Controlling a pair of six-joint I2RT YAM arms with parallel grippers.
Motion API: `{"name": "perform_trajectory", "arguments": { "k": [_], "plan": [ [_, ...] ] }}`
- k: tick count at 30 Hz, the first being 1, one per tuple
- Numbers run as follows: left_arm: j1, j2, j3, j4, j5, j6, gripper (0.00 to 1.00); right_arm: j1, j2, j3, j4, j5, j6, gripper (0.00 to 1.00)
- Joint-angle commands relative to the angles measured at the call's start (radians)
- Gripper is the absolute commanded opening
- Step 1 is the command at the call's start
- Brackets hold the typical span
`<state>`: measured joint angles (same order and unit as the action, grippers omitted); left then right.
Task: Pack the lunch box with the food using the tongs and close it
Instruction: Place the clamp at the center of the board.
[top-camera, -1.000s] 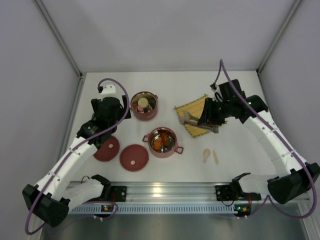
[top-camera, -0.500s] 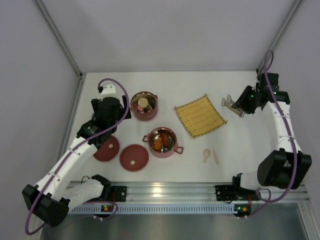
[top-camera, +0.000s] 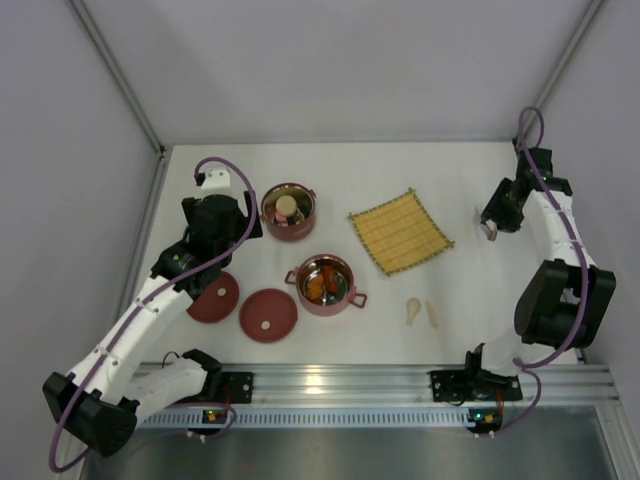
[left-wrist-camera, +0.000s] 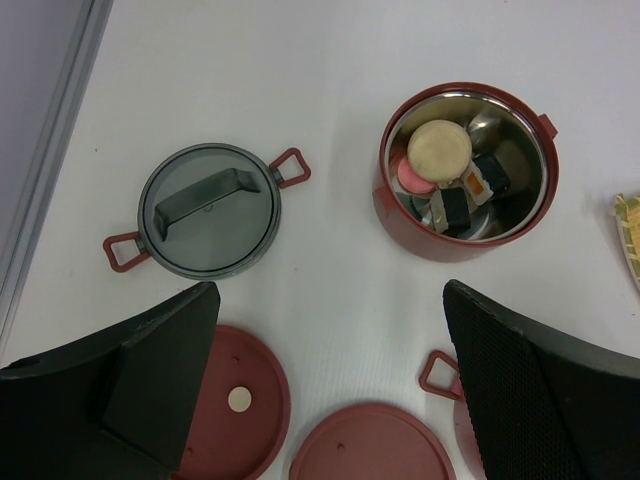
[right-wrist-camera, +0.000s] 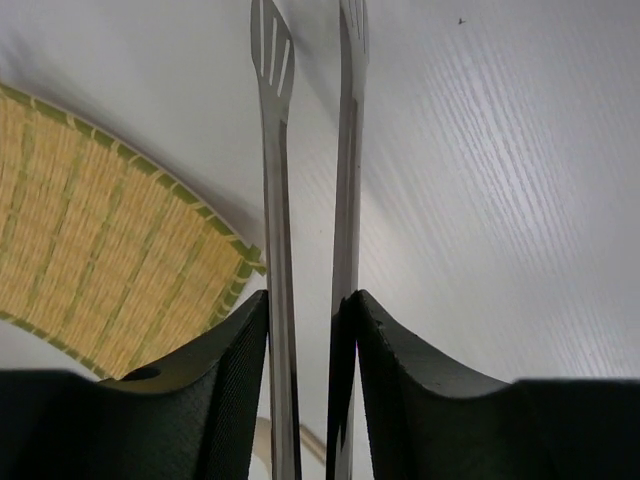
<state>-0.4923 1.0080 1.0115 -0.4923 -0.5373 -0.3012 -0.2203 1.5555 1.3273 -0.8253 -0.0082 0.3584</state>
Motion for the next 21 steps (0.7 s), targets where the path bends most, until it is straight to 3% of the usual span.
{"name": "perform_trajectory", "arguments": {
  "k": [1, 10, 21],
  "plan": [
    [0.000, -0.017, 0.010, 0.026, 0.013, -0.006, 0.99, -0.010, 0.006, -0.046, 0.090, 0.068, -0.006, 0.40],
    [0.000, -0.014, 0.009, 0.027, 0.022, -0.007, 0.99, -0.028, 0.023, -0.246, 0.189, 0.106, 0.004, 0.42],
    [0.001, -0.016, 0.010, 0.026, 0.013, -0.006, 0.99, -0.028, 0.068, -0.283, 0.209, 0.080, 0.011, 0.52]
  ]
}}
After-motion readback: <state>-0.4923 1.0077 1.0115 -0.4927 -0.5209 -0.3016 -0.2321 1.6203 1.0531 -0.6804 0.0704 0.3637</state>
